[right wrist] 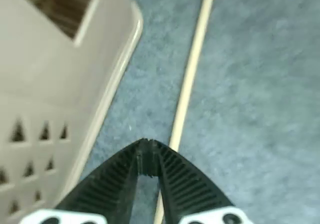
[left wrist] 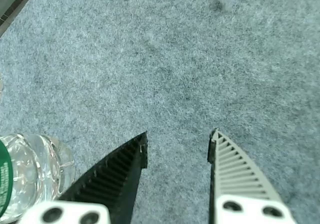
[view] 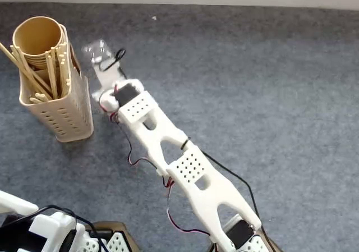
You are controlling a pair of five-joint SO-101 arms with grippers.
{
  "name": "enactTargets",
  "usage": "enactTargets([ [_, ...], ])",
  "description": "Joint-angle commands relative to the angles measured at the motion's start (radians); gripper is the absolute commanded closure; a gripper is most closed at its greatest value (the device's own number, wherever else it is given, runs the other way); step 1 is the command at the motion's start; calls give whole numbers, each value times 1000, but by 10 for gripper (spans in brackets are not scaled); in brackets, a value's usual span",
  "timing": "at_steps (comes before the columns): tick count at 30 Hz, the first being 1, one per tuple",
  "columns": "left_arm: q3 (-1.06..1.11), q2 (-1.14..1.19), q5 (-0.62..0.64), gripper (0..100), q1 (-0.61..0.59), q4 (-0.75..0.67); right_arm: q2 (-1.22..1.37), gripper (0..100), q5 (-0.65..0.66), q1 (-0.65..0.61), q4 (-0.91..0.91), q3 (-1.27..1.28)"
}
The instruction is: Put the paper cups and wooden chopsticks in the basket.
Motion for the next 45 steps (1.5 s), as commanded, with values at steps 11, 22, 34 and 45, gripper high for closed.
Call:
enactTargets([
  [11,-4,-16,-5,793,-4,5,-19,991,-3,31,15,-38],
  [22,-4,-16,-5,793,-4,5,-19,796,-3,30,-22,101],
  [34,-4,-16,-5,793,-5,5,127,995,-5,-47,-19,81],
  [45,-5,-16,-5,793,-5,5,111,995,-118,21,176,-415],
])
